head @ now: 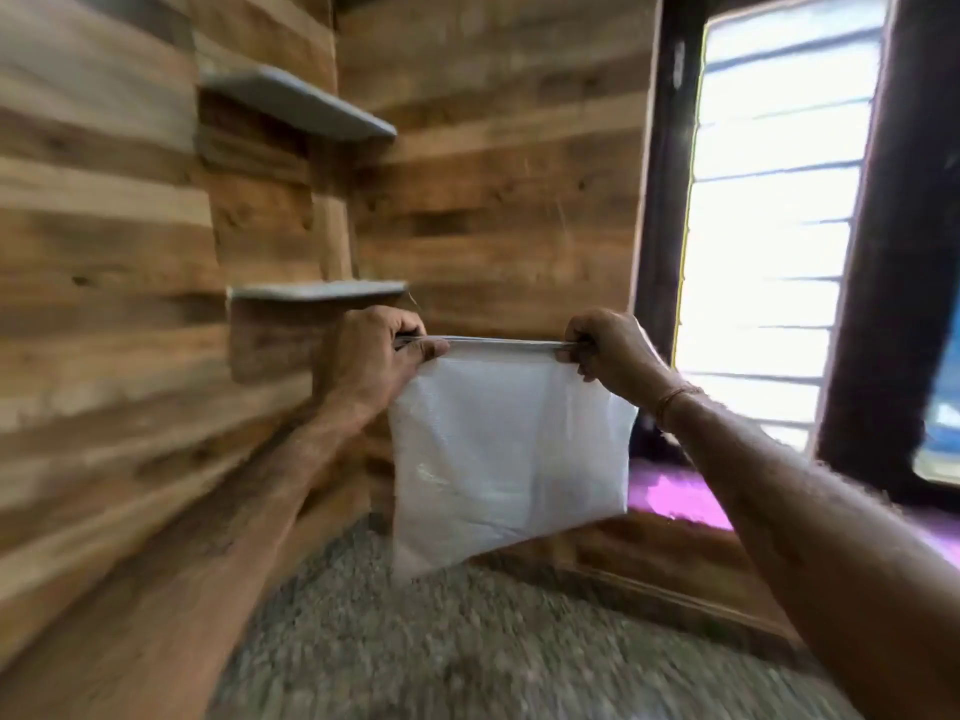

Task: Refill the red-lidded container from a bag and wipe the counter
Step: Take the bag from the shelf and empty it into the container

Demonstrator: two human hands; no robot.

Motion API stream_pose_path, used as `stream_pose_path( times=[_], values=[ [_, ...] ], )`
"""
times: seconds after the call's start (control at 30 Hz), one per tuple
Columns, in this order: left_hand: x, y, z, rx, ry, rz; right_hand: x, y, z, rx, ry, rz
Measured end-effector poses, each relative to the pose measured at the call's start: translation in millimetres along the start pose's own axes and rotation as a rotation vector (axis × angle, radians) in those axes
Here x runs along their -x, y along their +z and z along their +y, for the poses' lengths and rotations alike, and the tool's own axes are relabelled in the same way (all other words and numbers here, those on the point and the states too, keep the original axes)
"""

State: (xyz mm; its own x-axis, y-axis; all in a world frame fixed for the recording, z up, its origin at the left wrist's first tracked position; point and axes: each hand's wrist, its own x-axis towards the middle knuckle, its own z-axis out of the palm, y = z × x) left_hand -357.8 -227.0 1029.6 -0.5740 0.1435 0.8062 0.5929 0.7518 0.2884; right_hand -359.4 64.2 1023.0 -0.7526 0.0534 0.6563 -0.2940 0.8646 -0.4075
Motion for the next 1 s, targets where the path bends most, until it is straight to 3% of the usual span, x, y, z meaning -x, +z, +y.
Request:
stream_pose_path(
  times=[0.27,0.5,0.67,1.0],
  values=[
    [210.4,84.8,91.8,0.019,-0.155,-0.319,208.8,-15.9,113.2,0.074,0.152,-0.247],
    [322.2,120.4,132.4,-0.091,-0.187,-0.458,306.3,-8.5,175.1,-0.004,0.250,-0.321],
    [365.2,125.9,120.9,-0.113,-0.258,-0.518,344.6,13.5,175.4,0.009,0.306,-0.465],
    [376.4,105.9,97.4,0.019,-0.419,-0.650,371.4,55.3,176.0,0.078,0.314,-0.318]
  ],
)
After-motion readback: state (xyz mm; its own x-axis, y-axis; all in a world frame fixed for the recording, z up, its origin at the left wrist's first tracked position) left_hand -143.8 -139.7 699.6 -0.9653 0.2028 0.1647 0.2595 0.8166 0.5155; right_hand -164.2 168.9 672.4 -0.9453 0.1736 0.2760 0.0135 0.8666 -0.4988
